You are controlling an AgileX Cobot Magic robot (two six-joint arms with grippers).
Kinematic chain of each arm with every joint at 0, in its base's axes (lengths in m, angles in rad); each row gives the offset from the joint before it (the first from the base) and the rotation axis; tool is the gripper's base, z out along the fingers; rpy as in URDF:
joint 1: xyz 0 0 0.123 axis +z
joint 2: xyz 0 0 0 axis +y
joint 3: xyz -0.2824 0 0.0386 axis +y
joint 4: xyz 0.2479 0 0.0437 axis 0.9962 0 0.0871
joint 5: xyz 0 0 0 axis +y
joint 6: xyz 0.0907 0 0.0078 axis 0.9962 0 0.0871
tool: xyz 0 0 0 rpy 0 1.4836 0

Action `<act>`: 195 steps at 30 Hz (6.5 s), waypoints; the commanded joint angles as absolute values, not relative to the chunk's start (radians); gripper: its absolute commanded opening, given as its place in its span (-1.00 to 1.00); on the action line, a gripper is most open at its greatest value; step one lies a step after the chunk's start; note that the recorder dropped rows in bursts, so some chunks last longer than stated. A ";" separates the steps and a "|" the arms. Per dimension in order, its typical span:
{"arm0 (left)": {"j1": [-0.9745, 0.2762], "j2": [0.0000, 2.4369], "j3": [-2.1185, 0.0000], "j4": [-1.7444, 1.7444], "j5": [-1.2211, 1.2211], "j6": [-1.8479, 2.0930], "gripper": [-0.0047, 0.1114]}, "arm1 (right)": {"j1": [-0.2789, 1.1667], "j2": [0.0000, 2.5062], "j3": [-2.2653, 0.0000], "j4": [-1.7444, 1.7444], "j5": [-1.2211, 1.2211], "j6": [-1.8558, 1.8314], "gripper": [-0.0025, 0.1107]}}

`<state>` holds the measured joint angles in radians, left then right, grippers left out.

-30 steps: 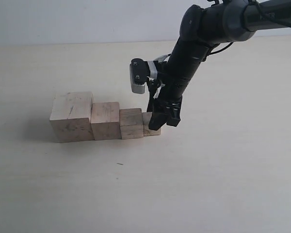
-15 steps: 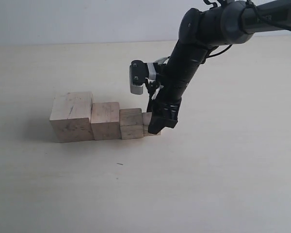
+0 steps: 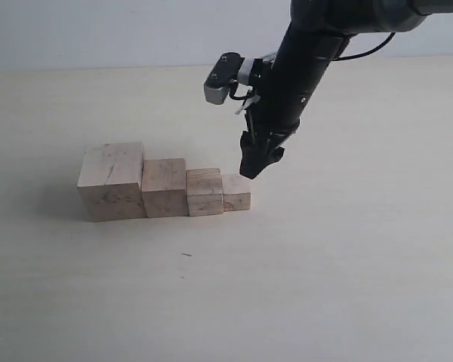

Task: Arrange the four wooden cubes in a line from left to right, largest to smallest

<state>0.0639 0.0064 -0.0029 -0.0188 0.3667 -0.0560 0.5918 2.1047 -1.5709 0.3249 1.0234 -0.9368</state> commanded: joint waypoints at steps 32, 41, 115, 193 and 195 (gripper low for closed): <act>0.058 0.000 0.000 -0.019 0.355 -0.061 -0.92 | 0.593 2.201 -1.570 0.287 1.083 -0.279 -0.96; 0.058 0.000 0.000 -0.019 0.355 -0.061 -0.92 | 0.593 2.201 -1.570 0.362 1.088 -0.363 -0.96; 0.058 0.000 0.000 -0.019 0.355 -0.061 -0.92 | 0.005 0.204 -0.276 0.427 0.207 -0.479 -0.96; 0.058 0.000 0.000 -0.019 0.355 -0.061 -0.92 | 0.005 0.000 0.000 0.096 0.350 0.010 -0.96; 0.058 0.000 0.000 -0.019 0.355 -0.061 -0.92 | 0.005 0.000 0.000 0.096 0.350 0.010 -0.96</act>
<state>0.0639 0.0064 -0.0029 -0.0188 0.3667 -0.0560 0.0122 0.0063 -0.0039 0.0952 0.3514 0.0107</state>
